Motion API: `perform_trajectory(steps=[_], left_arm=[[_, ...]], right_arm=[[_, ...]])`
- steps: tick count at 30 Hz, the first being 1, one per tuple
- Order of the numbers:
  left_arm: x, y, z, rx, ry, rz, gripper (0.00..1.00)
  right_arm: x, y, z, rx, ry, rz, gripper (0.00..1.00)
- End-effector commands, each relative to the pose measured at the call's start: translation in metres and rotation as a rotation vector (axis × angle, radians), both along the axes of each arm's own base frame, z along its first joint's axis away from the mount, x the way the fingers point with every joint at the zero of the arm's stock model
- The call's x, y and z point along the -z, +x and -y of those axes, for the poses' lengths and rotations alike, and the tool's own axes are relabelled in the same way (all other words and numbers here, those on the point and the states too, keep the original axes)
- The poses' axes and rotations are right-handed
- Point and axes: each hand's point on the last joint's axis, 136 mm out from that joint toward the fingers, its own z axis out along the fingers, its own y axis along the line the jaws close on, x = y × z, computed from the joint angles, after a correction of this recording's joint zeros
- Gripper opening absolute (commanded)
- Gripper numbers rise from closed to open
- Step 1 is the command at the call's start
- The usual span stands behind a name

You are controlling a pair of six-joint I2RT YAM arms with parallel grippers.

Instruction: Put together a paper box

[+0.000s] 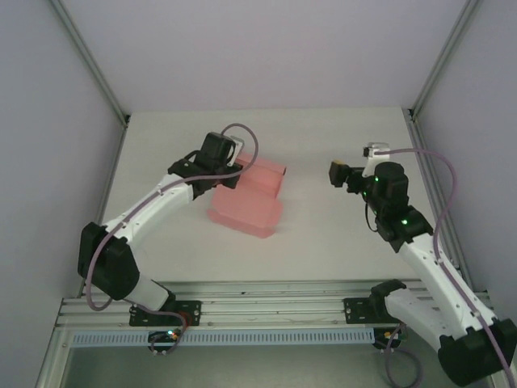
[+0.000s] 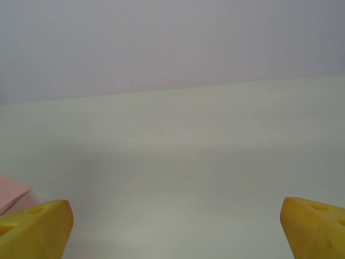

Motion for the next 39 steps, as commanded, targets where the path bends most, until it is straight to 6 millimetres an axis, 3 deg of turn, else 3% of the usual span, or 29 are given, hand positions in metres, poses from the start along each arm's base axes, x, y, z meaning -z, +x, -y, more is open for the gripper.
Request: perform_trajectory(steps=[1, 4, 7, 12, 21, 26, 32, 35, 39], left_arm=[[0.015, -0.048, 0.000, 0.409, 0.269, -0.109, 0.00], [0.025, -0.046, 0.004, 0.543, 0.472, -0.110, 0.00], [0.032, -0.032, 0.012, 0.595, 0.641, -0.112, 0.00], [0.062, -0.002, 0.030, 0.624, 0.851, -0.135, 0.00], [0.133, 0.019, 0.079, 0.744, 1.019, -0.118, 0.00], [0.157, 0.028, 0.109, 0.748, 1.002, 0.020, 0.00], [0.161, 0.025, 0.140, 0.737, 0.948, 0.278, 0.00], [0.156, 0.022, 0.140, 0.717, 0.919, 0.277, 0.00], [0.133, 0.028, 0.136, 0.690, 0.902, 0.281, 0.00]], right_arm=[[0.040, -0.027, 0.017, 0.062, 0.010, -0.165, 1.00], [0.045, -0.034, 0.021, 0.060, 0.007, -0.185, 0.99], [0.051, -0.037, 0.025, 0.073, -0.006, -0.204, 1.00], [0.063, -0.039, 0.028, 0.076, -0.017, -0.239, 1.00], [0.062, -0.042, 0.031, 0.066, -0.026, -0.215, 1.00], [0.058, -0.042, 0.032, 0.060, -0.020, -0.189, 1.00], [0.056, -0.040, 0.036, 0.074, -0.010, -0.180, 1.00], [0.056, -0.039, 0.035, 0.065, 0.003, -0.182, 1.00], [0.059, -0.038, 0.033, 0.054, 0.023, -0.195, 1.00]])
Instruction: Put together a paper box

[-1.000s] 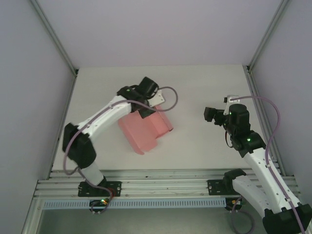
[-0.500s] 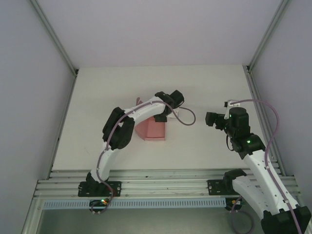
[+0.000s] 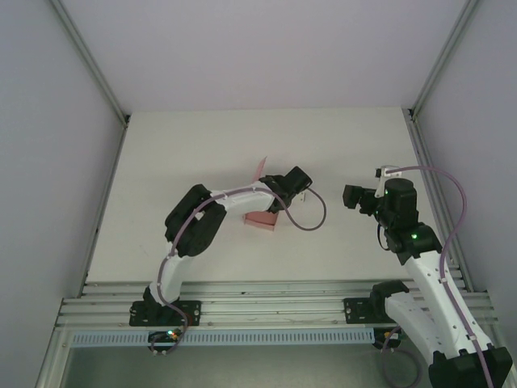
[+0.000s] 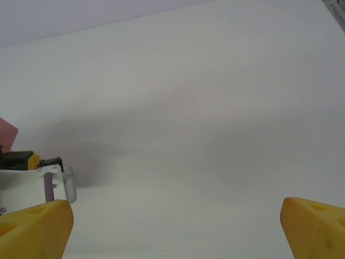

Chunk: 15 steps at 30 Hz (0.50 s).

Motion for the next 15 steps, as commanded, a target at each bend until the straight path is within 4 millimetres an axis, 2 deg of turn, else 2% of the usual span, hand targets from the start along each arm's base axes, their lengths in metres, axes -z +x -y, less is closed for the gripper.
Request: perform_trajectory(steps=[1, 3, 7, 11, 13, 15], left_arm=[[-0.018, 0.006, 0.014, 0.008, -0.114, -0.002, 0.01], [-0.029, 0.007, 0.013, 0.011, -0.124, 0.003, 0.24], [-0.046, 0.008, 0.013, 0.035, -0.126, 0.034, 0.45], [-0.061, 0.006, 0.012, 0.034, -0.131, 0.054, 0.55], [-0.073, 0.003, 0.015, 0.046, -0.154, 0.062, 0.59], [-0.090, -0.002, 0.020, 0.059, -0.204, 0.063, 0.68]], right_arm=[[-0.002, 0.002, -0.004, -0.024, 0.024, 0.010, 1.00], [0.001, 0.002, -0.005, -0.029, 0.030, 0.002, 0.99], [0.003, 0.001, -0.005, -0.028, 0.035, -0.006, 1.00], [0.003, 0.000, -0.006, -0.037, 0.038, -0.010, 1.00], [0.003, 0.001, -0.006, -0.040, 0.042, -0.010, 1.00], [0.002, 0.002, -0.008, -0.046, 0.049, -0.009, 1.00]])
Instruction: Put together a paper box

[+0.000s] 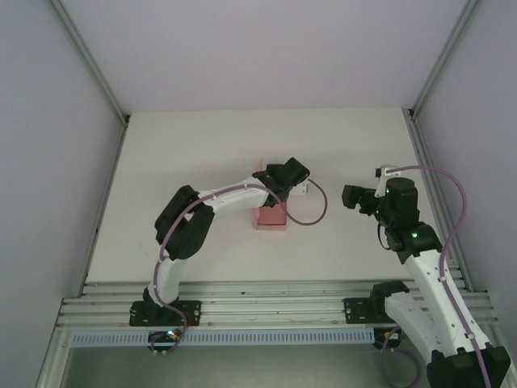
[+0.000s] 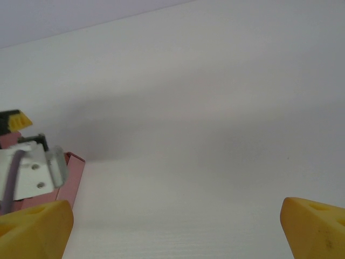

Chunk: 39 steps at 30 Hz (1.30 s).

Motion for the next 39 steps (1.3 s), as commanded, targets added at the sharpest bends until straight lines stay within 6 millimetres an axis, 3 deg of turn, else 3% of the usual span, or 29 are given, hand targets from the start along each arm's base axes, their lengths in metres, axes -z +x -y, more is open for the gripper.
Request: perform_trajectory(steps=[1, 3, 6, 9, 12, 14, 17, 21, 24, 29, 34, 39], left_arm=[[-0.054, -0.006, 0.012, 0.021, -0.125, 0.034, 0.74], [-0.078, -0.009, 0.012, 0.005, -0.228, 0.021, 1.00], [-0.116, -0.013, 0.003, -0.061, -0.439, -0.031, 1.00], [-0.158, -0.006, -0.020, -0.180, -0.652, 0.003, 1.00], [-0.191, -0.005, -0.054, -0.387, -0.871, 0.026, 1.00], [-0.197, -0.011, -0.079, -0.562, -1.013, -0.030, 1.00], [-0.174, -0.025, -0.109, -0.733, -1.150, -0.206, 1.00], [-0.139, -0.030, -0.156, -0.922, -1.259, -0.287, 1.00], [-0.124, -0.038, -0.188, -1.018, -1.279, -0.259, 1.00], [-0.107, -0.050, -0.211, -1.086, -1.270, -0.235, 1.00], [-0.094, -0.053, -0.224, -1.137, -1.261, -0.223, 1.00], [-0.087, -0.053, -0.227, -1.151, -1.260, -0.224, 1.00]], right_arm=[[0.000, 0.002, -0.004, -0.020, 0.020, -0.002, 0.99], [-0.002, 0.006, -0.003, -0.021, 0.019, -0.006, 1.00], [0.000, 0.016, -0.006, -0.044, 0.021, -0.018, 1.00], [0.007, 0.031, -0.019, -0.113, 0.052, -0.048, 1.00], [0.012, 0.049, -0.053, -0.305, 0.106, -0.055, 1.00], [0.017, 0.059, -0.083, -0.477, 0.136, -0.067, 1.00], [0.035, 0.072, -0.125, -0.713, 0.044, -0.097, 1.00], [0.079, 0.089, -0.164, -0.962, -0.174, -0.165, 0.98], [0.095, 0.103, -0.187, -1.055, -0.200, -0.215, 0.96], [0.118, 0.118, -0.222, -1.104, -0.286, -0.243, 0.97], [0.144, 0.129, -0.229, -1.069, -0.355, -0.362, 0.95], [0.153, 0.129, -0.231, -1.033, -0.381, -0.414, 0.88]])
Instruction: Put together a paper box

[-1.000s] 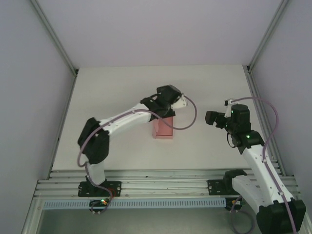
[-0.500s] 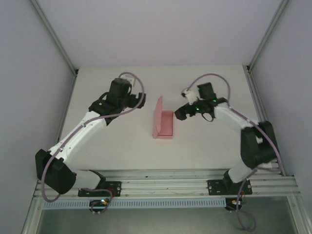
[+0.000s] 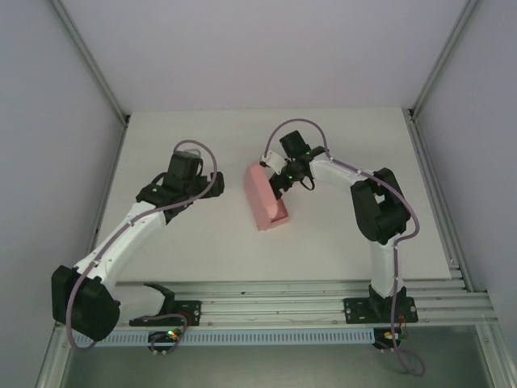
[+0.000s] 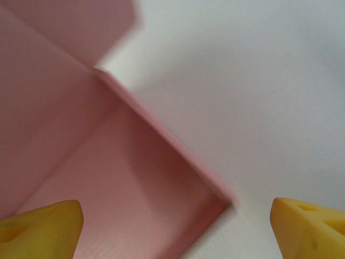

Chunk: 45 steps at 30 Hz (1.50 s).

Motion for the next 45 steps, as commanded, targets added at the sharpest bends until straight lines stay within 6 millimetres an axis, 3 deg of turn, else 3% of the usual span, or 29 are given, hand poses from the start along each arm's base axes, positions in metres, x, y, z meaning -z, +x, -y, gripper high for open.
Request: perform_trajectory(steps=[1, 6, 11, 13, 16, 20, 25, 30, 36, 45], left_arm=[[0.004, -0.002, -0.002, -0.019, -0.027, -0.006, 1.00], [0.005, -0.002, 0.000, -0.006, -0.036, -0.011, 1.00], [0.007, -0.002, 0.001, -0.004, -0.055, -0.007, 1.00], [0.007, -0.001, 0.000, -0.012, -0.057, -0.003, 1.00], [0.007, -0.001, 0.001, -0.013, -0.062, -0.003, 1.00], [0.007, -0.001, 0.001, -0.018, -0.072, -0.003, 1.00], [0.006, 0.001, 0.003, -0.018, -0.083, 0.006, 1.00], [0.008, 0.005, 0.008, 0.001, -0.087, 0.002, 1.00], [0.012, 0.009, 0.012, 0.012, -0.082, -0.013, 1.00], [0.015, 0.007, 0.010, 0.012, -0.086, -0.017, 1.00]], right_arm=[[0.014, -0.008, 0.011, 0.032, -0.092, -0.049, 0.86], [0.025, -0.003, 0.019, 0.094, -0.159, -0.062, 0.86], [0.031, -0.006, 0.024, 0.179, -0.178, -0.124, 0.76], [0.029, -0.006, 0.026, 0.221, -0.168, -0.131, 0.68], [0.026, -0.006, 0.025, 0.301, -0.120, -0.136, 0.46], [0.023, -0.007, 0.032, 0.484, -0.077, -0.169, 0.31], [0.022, -0.025, 0.062, 0.822, -0.065, -0.227, 0.14], [0.011, -0.056, 0.083, 1.020, -0.042, -0.214, 0.17], [0.027, -0.106, 0.047, 1.003, 0.119, -0.390, 0.21], [0.015, -0.135, -0.016, 0.853, 0.234, -0.492, 0.23]])
